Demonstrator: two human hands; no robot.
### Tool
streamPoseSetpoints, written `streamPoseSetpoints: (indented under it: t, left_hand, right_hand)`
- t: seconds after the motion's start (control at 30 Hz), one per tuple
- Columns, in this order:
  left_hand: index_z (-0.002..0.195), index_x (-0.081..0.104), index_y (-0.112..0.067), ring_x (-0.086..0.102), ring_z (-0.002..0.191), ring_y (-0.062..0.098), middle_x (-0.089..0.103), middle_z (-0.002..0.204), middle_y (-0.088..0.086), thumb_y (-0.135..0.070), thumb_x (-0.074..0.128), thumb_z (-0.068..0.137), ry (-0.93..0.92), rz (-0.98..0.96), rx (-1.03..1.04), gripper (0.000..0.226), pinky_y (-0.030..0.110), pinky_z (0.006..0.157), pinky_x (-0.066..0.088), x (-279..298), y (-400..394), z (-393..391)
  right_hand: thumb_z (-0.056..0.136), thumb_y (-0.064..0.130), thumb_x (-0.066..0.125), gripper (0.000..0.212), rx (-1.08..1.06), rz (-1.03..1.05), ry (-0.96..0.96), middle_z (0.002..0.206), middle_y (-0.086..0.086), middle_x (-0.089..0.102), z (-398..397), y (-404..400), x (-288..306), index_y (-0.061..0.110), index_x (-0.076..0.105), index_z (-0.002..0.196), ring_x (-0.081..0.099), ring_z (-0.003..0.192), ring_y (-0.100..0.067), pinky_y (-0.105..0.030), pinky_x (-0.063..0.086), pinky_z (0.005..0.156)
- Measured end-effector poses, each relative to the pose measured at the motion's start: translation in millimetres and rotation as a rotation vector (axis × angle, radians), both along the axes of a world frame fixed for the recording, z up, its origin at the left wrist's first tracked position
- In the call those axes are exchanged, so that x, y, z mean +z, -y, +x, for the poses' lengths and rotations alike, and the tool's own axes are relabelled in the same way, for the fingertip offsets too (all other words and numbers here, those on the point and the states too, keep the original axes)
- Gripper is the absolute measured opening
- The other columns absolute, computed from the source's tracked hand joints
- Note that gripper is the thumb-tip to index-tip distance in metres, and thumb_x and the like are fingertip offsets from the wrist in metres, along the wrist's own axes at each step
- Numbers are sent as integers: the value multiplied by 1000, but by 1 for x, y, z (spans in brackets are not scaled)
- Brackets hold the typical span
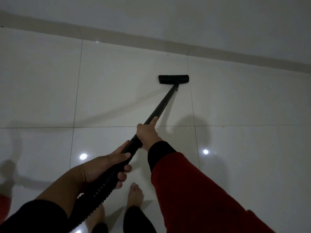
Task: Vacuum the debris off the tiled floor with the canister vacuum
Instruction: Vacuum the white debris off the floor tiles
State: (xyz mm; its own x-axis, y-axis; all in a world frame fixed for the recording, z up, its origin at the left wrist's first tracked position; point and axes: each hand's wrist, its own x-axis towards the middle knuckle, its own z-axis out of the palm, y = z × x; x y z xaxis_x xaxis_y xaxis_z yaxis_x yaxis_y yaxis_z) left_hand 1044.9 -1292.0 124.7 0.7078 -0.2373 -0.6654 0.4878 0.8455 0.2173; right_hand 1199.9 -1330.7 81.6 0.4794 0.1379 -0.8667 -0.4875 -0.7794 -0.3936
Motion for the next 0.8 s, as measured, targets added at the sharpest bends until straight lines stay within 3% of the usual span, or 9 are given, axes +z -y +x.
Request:
streamPoseSetpoints:
  t: [0.1,0.17,0.27,0.5,0.8]
  left_hand:
    - [125,41,-53,47,50,13,54,68,6,-26,56,84,-26,9,-11,52,27,46,48,6,24,-29]
    - [126,40,-53,47,51,14,53,69,6,-25,57,84,-35,2,-22,53,27,47,48,7,40,-50]
    - [130,38,-52,47,51,15,53,69,7,-25,56,85,-30,-19,-45,55,27,46,47,8,62,-83]
    - [133,35,-49,48,50,15,53,69,8,-23,55,85,-32,-32,-88,59,25,46,46,11,110,-166]
    - [135,33,-52,49,50,16,52,70,7,-25,56,85,-14,-28,-130,61,27,48,46,12,174,-243]
  right_hand:
    - [90,18,42,84,7,-30,-5,126,-20,50,-29,27,1,34,-17,148,59,99,-35,-50,52,89]
    - [92,16,41,75,36,-13,38,142,-20,39,-52,46,2,29,-3,151,55,110,-38,-48,48,93]
    - [92,14,42,70,-22,21,115,144,-23,36,-90,75,6,30,4,149,48,121,-40,-45,42,96]
    - [93,17,40,81,5,-146,17,132,-21,50,-171,122,16,28,-18,149,59,103,-33,-42,51,90]
    - [92,16,41,85,-72,-154,18,123,-21,55,-249,189,13,32,-22,147,60,103,-35,-48,50,93]
